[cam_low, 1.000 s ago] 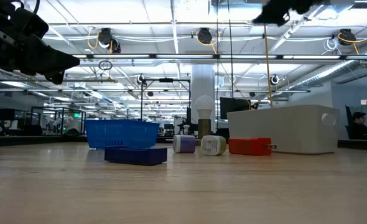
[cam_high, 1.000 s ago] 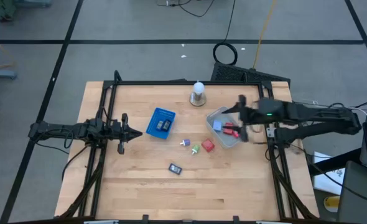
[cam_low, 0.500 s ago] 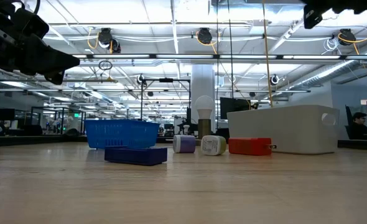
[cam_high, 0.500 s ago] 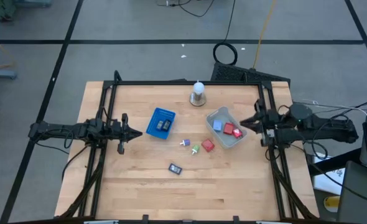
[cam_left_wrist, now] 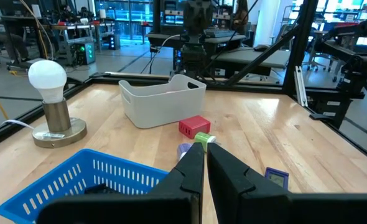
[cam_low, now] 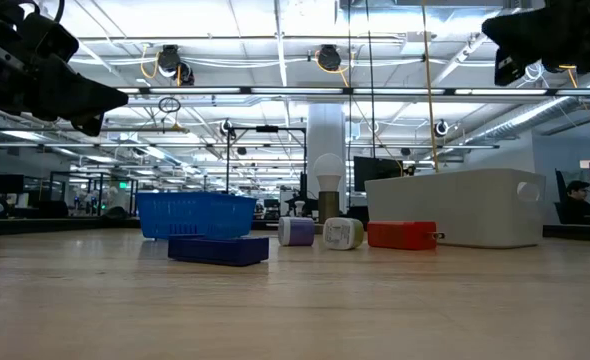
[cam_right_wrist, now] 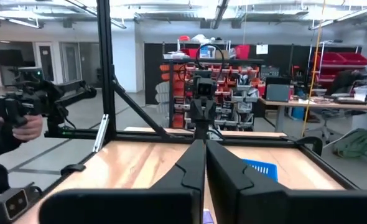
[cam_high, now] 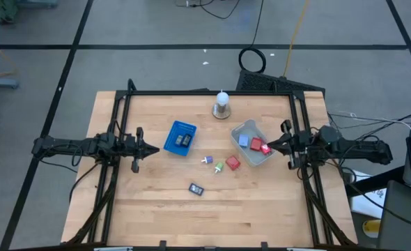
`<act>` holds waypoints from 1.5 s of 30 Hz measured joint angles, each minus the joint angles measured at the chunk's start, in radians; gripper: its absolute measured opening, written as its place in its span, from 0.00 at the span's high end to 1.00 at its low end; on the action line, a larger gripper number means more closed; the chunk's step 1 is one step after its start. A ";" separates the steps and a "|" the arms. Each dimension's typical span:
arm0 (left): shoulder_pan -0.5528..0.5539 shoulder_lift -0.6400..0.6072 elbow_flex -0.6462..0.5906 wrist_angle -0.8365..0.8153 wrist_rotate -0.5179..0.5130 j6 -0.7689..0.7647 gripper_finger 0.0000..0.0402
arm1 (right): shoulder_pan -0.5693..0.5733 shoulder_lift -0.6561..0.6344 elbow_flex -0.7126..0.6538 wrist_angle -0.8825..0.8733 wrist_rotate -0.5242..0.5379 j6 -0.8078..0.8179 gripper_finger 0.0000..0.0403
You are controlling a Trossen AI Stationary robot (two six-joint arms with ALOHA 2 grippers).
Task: Pick & Place Office items
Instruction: Put the green charger into the gray bin
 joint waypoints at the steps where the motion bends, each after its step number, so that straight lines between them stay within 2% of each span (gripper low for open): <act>1: 0.000 0.000 0.000 0.000 0.000 -0.001 0.95 | 0.000 -0.008 -0.018 0.015 0.001 -0.005 0.99; 3: 0.000 0.000 0.000 0.000 0.001 -0.004 0.95 | 0.000 -0.019 -0.051 0.041 0.010 -0.014 1.00; 6: 0.000 0.000 0.000 0.000 0.001 -0.015 0.95 | 0.000 -0.021 -0.086 0.085 0.077 -0.019 0.99; 9: 0.000 0.000 0.000 0.000 0.001 -0.028 0.95 | 0.000 -0.021 -0.097 0.083 0.158 -0.027 0.99; 11: 0.000 0.000 0.000 -0.003 0.001 -0.031 0.95 | 0.000 -0.021 -0.101 0.073 0.169 -0.027 0.99; 19: 0.000 0.000 0.000 -0.005 0.001 -0.022 0.95 | 0.000 -0.021 -0.102 0.019 0.077 -0.019 0.99; 32: 0.000 0.000 0.000 -0.005 0.000 0.004 0.95 | 0.000 -0.020 -0.129 0.026 0.079 -0.024 0.99; 38: 0.000 0.000 0.000 -0.006 0.001 -0.001 0.95 | 0.000 -0.022 -0.166 0.123 0.080 -0.029 0.99; 45: 0.000 0.000 0.000 -0.006 0.001 0.004 0.95 | 0.000 -0.020 -0.168 0.123 0.079 -0.030 0.99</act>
